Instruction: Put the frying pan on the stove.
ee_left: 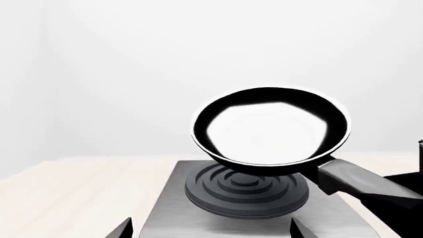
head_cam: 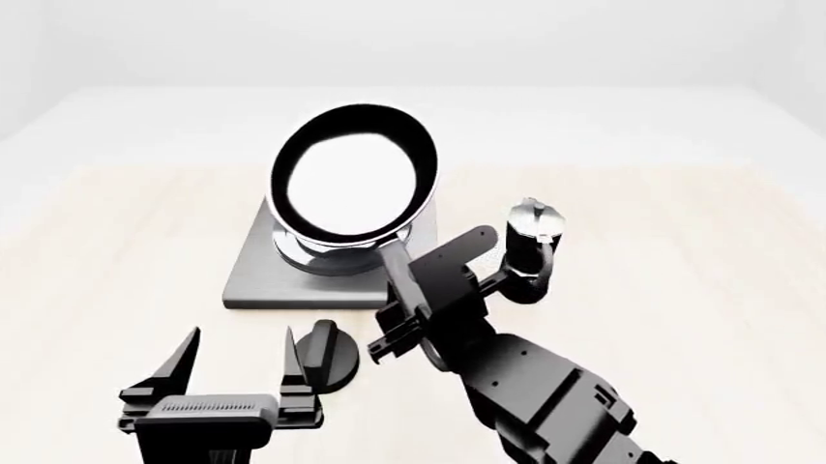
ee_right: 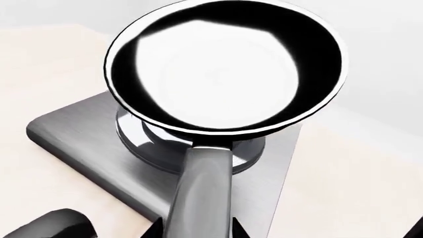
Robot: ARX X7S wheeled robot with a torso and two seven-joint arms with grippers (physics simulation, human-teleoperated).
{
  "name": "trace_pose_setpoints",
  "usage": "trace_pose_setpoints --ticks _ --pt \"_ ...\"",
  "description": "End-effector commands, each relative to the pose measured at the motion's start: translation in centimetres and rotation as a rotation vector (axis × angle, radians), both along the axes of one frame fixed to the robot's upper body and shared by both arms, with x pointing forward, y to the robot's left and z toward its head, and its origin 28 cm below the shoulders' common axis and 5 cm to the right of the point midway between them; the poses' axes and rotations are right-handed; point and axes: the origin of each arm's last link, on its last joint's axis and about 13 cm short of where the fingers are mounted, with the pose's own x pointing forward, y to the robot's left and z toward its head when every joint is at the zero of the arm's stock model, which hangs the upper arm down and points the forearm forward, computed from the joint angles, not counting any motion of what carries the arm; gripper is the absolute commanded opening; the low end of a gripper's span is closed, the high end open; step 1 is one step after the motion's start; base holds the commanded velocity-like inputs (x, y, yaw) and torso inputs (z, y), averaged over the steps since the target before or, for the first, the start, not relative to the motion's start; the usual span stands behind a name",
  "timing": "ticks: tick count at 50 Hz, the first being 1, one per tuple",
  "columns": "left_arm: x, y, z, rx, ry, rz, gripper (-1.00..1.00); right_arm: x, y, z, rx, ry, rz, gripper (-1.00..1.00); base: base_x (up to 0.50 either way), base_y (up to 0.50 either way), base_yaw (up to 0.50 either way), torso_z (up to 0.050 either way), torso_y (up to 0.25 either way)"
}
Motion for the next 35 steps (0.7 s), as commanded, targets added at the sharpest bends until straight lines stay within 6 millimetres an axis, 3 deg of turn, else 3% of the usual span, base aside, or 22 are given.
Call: trace_pose_setpoints --ticks 1,35 --pt "0.02 -0.02 0.00 0.001 -0.001 0.001 1.00 0.62 -0.09 1.71 0.043 -0.068 -0.016 -1.00 0.00 0.00 0.00 0.000 0.010" --pt "-0.04 0.05 0.03 0.004 -0.004 0.004 1.00 1.32 -0.19 1.29 0.110 0.015 -0.028 -1.00 0.00 0.00 0.00 0.001 0.002"
